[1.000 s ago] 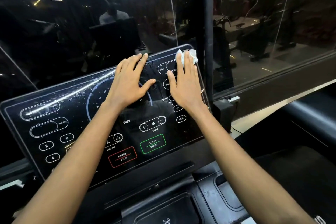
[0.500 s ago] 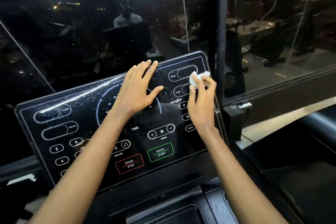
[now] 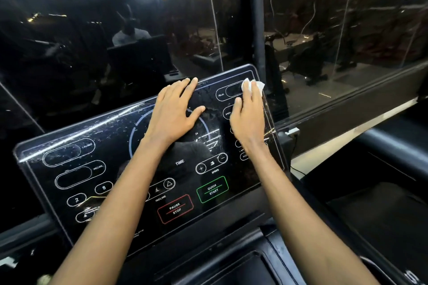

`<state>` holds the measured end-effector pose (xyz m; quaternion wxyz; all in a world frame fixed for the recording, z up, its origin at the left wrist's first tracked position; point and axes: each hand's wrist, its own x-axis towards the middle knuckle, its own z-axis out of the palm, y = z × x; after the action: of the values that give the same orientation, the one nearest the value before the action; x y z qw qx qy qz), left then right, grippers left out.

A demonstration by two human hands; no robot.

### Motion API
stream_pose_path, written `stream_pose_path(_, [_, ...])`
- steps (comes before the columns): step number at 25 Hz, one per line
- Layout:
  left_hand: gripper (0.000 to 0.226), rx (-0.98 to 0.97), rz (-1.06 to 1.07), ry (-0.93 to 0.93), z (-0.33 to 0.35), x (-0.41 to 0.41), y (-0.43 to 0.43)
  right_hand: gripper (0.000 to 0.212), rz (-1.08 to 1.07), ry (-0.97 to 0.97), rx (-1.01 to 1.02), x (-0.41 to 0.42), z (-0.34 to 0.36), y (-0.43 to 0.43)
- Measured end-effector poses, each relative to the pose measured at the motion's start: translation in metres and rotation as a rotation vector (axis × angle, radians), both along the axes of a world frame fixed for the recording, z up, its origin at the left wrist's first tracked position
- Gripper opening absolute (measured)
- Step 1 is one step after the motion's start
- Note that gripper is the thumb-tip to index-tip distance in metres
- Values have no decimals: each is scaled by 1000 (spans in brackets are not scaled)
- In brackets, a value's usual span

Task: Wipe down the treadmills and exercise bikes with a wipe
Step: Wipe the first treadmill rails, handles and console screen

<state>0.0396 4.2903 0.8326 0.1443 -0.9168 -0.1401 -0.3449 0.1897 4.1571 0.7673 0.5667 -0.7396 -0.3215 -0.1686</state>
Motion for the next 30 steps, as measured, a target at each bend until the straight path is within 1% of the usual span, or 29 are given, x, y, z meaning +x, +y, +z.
stream_pose_path(2, [72,-3,-6,12,1,-2,1,65,76,-31,-111,-12,17,14])
stream_pose_path(4, [73,0,-2,25,1,-6,4,68,120,-139,-196,-19,33,23])
stream_pose_path(6, [74,1,-7,26,2,-14,8,67,108,-202,-247,-24,30,21])
stream_pose_path(7, [74,1,-15,29,2,-16,9,66,58,-185,-259,-26,21,15])
stream_pose_path(10, [75,25,-17,40,2,-17,10,64,-108,23,-239,-40,-19,-6])
stream_pose_path(12, [77,56,13,51,1,-15,8,64,-82,82,-191,-51,-28,-6])
stream_pose_path(14, [79,70,37,67,0,-15,8,64,9,26,-166,-55,-14,5])
stream_pose_path(16, [80,59,30,77,0,-16,8,63,35,-70,-198,-50,2,15])
stream_pose_path(17, [80,45,18,83,1,-16,9,62,15,-82,-210,-44,7,18])
stream_pose_path(20, [82,15,-14,97,6,-20,10,62,-22,7,-202,-34,11,21])
stream_pose_path(21, [82,18,-15,96,6,-21,10,62,0,-6,-202,-37,12,23])
stream_pose_path(24, [83,48,-7,96,5,-23,11,58,93,-153,-232,-48,6,20])
stream_pose_path(25, [83,60,-1,100,4,-22,10,57,87,-155,-224,-49,-2,13])
stream_pose_path(26, [85,73,8,99,3,-21,10,57,57,-113,-208,-50,-13,5])
stream_pose_path(28, [90,98,38,97,0,-18,8,58,-21,48,-180,-59,-44,-11])
stream_pose_path(30, [93,102,64,97,-3,-15,5,61,-48,140,-213,-83,-71,-19])
